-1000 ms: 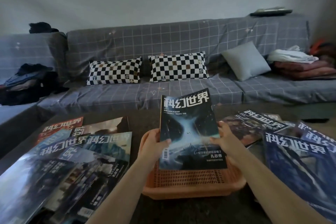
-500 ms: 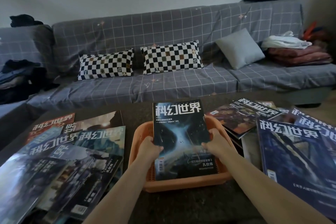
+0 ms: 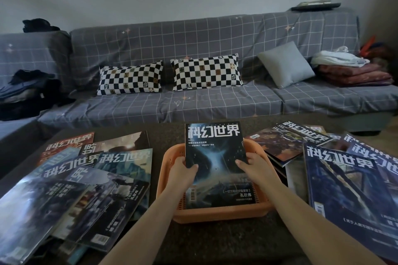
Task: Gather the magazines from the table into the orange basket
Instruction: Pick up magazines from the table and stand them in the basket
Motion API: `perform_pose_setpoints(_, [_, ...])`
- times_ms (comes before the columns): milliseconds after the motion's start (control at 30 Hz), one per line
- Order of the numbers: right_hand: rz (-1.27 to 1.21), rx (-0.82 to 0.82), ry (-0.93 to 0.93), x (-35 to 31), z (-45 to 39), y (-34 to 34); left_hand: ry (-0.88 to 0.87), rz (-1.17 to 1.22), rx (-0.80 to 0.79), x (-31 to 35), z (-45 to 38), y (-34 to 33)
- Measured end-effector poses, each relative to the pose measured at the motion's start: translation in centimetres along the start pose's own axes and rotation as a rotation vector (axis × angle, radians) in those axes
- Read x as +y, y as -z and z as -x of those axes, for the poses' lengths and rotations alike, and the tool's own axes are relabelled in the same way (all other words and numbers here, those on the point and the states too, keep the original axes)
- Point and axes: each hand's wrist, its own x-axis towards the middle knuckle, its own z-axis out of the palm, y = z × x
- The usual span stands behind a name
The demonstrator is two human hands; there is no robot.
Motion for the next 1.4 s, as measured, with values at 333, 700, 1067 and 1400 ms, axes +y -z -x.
perform_pose_setpoints(333, [-0.117, 0.003, 0.389, -6.5, 4.6, -3.9, -0.218, 0.121, 0.227, 0.3, 3.8, 5.5])
perform_pose_setpoints(700, [-0.252, -0.293, 0.501, -12.7, 8.8, -15.2, -0.065, 0.042, 0.414, -8.6, 6.6, 14.9])
perform_pose_setpoints(1067, [-0.067, -0.465, 0.345, -13.9, 8.3, -26.5, 0.206, -0.161, 0.554, -17.2, 7.3, 20.2])
perform_pose_setpoints(1400, [-0.122, -0.493, 0.274, -16.0, 6.8, -32.7, 0.301, -0.062, 0.734, -21.9, 7.1, 21.5])
